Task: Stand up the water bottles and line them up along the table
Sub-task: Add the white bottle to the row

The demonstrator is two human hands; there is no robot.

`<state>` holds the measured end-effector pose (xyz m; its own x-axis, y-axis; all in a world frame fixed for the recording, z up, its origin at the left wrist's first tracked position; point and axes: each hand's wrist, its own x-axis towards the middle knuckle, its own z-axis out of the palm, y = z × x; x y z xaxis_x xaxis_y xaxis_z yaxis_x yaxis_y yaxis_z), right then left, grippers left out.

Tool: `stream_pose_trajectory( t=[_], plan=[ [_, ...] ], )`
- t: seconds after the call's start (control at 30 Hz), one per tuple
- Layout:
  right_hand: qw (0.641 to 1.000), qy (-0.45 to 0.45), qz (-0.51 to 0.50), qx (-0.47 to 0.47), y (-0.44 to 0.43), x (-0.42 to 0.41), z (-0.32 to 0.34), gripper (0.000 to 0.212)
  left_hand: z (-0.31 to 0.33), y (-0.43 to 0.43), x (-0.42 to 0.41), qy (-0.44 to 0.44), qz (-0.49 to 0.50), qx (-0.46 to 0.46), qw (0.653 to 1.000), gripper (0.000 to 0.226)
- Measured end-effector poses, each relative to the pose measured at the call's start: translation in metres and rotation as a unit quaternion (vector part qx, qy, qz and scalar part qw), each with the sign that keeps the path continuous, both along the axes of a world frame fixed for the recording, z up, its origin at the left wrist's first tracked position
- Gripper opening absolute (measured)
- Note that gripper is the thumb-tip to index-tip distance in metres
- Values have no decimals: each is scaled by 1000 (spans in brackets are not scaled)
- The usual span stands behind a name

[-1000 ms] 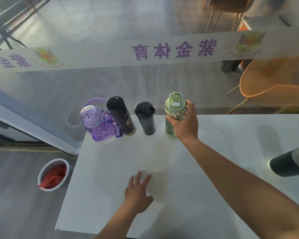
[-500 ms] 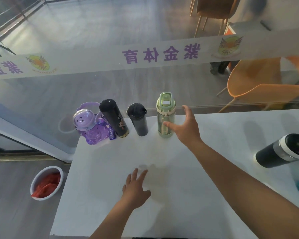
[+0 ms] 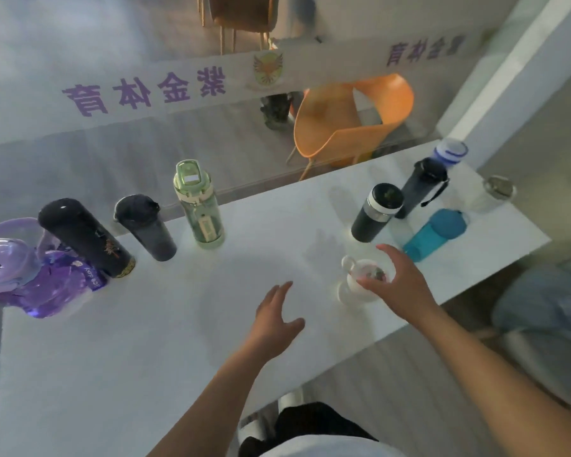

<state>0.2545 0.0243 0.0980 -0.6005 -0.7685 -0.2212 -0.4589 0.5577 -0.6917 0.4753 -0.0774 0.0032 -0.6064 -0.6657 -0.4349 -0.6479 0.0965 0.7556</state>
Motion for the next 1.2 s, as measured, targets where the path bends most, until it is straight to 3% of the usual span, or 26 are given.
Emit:
stream_pose_trajectory(
  t=[0.07, 0.2, 0.4, 0.6, 0.83, 0.97, 1.1, 1.2],
  plan=[
    [1000, -20, -2, 14, 20, -8, -11, 74, 7, 12, -19, 21, -15, 33, 999, 79],
    [998, -47, 0, 41, 38, -20, -42, 102, 12, 30, -48, 42, -21, 101, 994, 82],
    [995, -77, 57, -1, 23, -36, -76, 95, 10, 31, -80, 40, 4, 164, 986, 87],
    [987, -74, 140, -39, -11, -59, -85, 83, 12, 22, -95, 72, 88, 200, 973, 77],
    [962, -108, 229, -108, -102, -54, -83, 80, 23, -2, -85, 125, 261, 167, 943, 81],
    [955, -114, 244, -125, -168, -37, -82, 83, 18, -8, -64, 37, 320, 116, 940, 78],
    [954, -120, 241, -133, -227, -20, -79, 69, -7, -3, -41, -144, 266, 42, 952, 81],
    [954, -127, 243, -124, -258, -9, -82, 75, -26, 3, -27, -255, 219, 33, 941, 85]
  ],
)
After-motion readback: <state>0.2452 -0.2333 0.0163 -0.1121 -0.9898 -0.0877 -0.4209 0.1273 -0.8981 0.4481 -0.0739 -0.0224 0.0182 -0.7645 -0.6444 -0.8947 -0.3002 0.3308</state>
